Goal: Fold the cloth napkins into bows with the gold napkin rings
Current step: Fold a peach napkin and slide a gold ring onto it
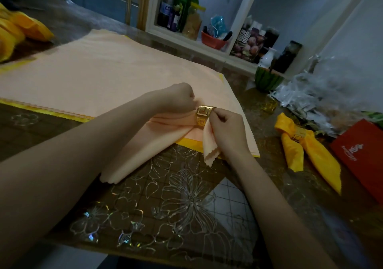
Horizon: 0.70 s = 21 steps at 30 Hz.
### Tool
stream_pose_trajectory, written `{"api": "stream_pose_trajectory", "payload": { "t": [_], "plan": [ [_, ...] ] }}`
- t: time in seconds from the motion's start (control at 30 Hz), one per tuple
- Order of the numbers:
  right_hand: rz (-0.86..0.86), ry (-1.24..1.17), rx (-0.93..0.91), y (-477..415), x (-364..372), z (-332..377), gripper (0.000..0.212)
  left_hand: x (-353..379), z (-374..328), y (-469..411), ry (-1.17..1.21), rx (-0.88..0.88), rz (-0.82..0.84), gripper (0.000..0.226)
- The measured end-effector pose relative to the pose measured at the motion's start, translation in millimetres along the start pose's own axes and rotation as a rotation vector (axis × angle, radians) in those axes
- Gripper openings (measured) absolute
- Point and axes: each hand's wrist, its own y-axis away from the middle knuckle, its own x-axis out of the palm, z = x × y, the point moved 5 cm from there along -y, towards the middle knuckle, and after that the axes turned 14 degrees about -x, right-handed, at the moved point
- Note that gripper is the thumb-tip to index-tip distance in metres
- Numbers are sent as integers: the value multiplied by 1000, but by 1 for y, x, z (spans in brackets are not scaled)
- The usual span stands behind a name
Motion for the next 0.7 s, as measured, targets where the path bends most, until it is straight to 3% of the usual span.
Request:
{"api": "stream_pose_trajectory", "payload": {
  "t": [0.23,0.43,0.53,0.7],
  "plan": [
    [153,52,-88,-3,-4,-5,29,1,-2,4,56,14,112,46],
    [33,-4,-45,-2,-5,-3,27,-2,0,2,128,-6,162,45],
    [-34,-16,-2,-1,-8,-2,26,-4,0,2,99,45,113,28],
    [-15,74,15,-2,-12,-5,27,0,-9,11,38,141,126,24]
  ]
}}
